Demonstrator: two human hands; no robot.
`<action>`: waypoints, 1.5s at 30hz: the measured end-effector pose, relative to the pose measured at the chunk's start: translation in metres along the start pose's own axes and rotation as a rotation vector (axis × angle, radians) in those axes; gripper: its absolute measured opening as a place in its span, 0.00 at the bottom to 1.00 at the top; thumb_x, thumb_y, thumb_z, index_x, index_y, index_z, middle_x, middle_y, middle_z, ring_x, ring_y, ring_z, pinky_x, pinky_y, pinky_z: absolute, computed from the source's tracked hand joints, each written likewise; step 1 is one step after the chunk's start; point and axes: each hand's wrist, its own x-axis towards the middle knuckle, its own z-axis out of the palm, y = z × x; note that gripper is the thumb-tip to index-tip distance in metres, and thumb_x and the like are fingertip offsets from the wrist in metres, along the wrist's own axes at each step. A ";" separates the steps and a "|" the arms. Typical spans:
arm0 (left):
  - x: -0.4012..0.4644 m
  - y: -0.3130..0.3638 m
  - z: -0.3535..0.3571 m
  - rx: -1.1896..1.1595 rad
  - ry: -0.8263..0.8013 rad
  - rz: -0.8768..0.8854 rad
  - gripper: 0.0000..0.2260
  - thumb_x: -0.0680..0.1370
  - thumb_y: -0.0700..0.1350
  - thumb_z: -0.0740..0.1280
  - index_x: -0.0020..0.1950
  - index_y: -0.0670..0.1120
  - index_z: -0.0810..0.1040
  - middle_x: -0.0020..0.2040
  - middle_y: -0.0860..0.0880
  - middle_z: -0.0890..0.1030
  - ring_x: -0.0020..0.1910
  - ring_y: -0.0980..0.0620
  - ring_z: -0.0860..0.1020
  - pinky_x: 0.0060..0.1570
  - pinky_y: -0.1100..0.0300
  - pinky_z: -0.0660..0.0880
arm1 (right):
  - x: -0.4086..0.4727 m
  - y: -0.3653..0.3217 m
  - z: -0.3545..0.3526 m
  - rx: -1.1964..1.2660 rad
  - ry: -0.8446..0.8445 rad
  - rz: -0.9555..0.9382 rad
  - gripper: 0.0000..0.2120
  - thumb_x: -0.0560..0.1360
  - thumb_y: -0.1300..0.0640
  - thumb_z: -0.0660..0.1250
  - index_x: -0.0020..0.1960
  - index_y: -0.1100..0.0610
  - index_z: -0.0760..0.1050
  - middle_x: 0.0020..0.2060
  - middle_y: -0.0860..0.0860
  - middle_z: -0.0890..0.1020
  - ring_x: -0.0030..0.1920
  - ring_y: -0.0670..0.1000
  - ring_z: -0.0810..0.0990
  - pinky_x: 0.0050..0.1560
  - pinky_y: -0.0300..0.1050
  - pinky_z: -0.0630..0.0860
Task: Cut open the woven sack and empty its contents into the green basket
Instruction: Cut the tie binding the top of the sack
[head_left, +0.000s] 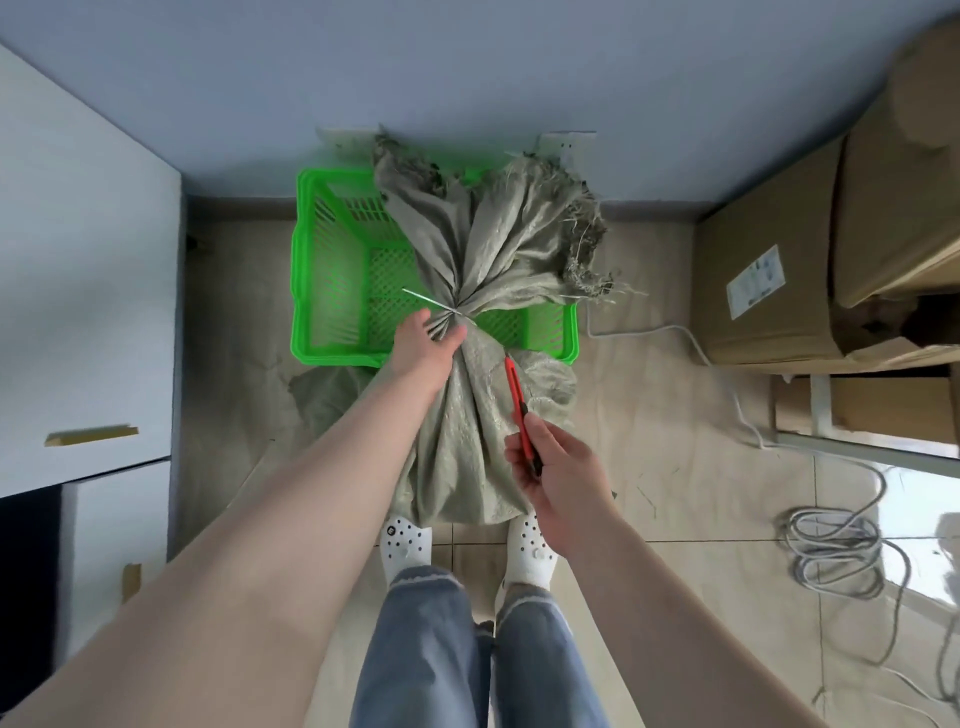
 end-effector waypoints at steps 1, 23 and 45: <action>0.011 -0.004 0.007 0.033 -0.006 -0.011 0.35 0.75 0.57 0.69 0.76 0.44 0.61 0.75 0.44 0.67 0.72 0.45 0.68 0.72 0.49 0.64 | 0.005 -0.001 -0.003 -0.013 0.001 0.000 0.08 0.80 0.59 0.64 0.49 0.61 0.79 0.30 0.52 0.80 0.31 0.46 0.77 0.33 0.36 0.76; -0.183 -0.052 -0.030 -0.348 -0.229 0.115 0.10 0.82 0.41 0.60 0.46 0.49 0.78 0.43 0.51 0.81 0.44 0.57 0.78 0.53 0.58 0.73 | -0.036 -0.012 -0.007 -0.881 0.034 -0.403 0.17 0.72 0.42 0.71 0.43 0.56 0.74 0.31 0.47 0.75 0.32 0.48 0.73 0.32 0.41 0.67; -0.243 -0.105 -0.068 -0.455 -0.193 0.086 0.04 0.76 0.39 0.71 0.50 0.43 0.79 0.39 0.51 0.82 0.31 0.63 0.80 0.33 0.70 0.74 | -0.120 0.091 -0.044 -0.641 0.008 -0.564 0.09 0.80 0.54 0.60 0.44 0.56 0.73 0.27 0.48 0.66 0.26 0.45 0.62 0.27 0.40 0.59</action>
